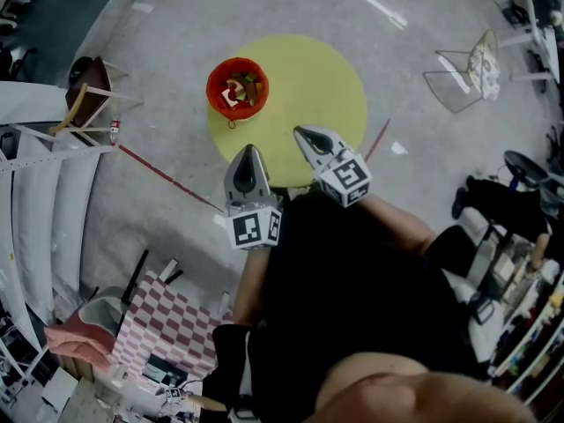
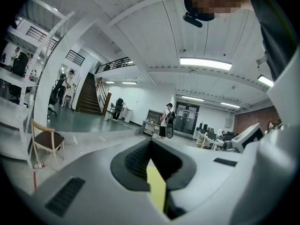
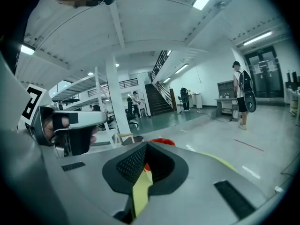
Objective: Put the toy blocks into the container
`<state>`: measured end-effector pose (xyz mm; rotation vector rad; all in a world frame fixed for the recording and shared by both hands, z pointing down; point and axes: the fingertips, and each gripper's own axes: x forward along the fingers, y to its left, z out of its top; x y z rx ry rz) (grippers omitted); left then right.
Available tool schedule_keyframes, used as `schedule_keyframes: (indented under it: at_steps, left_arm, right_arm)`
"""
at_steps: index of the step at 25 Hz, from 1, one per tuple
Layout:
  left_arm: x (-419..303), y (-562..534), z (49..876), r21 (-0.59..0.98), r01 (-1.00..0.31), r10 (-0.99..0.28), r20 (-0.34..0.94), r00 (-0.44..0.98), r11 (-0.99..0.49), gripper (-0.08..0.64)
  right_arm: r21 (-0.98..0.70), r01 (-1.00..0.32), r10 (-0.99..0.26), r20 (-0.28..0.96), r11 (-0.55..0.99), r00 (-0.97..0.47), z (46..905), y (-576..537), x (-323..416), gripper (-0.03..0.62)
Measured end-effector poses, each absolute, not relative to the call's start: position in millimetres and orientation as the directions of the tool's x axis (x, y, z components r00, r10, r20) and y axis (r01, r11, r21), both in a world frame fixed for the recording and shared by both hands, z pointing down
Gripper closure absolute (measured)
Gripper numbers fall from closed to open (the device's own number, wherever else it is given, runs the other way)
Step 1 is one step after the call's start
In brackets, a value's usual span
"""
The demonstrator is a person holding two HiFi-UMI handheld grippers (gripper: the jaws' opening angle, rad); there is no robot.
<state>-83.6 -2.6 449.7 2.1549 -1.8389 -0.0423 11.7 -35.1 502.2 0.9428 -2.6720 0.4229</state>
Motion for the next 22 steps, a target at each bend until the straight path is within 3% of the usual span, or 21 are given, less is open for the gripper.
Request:
schedule_keyframes:
  at_steps: [22]
  left_arm:
    - [-77.8,4.2,444.2,0.240,-0.965,-0.976,0.163,0.147,-0.106,0.575]
  right_arm:
    - [-0.180,-0.589,-0.508,0.351,0.788,-0.787,497.6,-26.2,7.6,0.595]
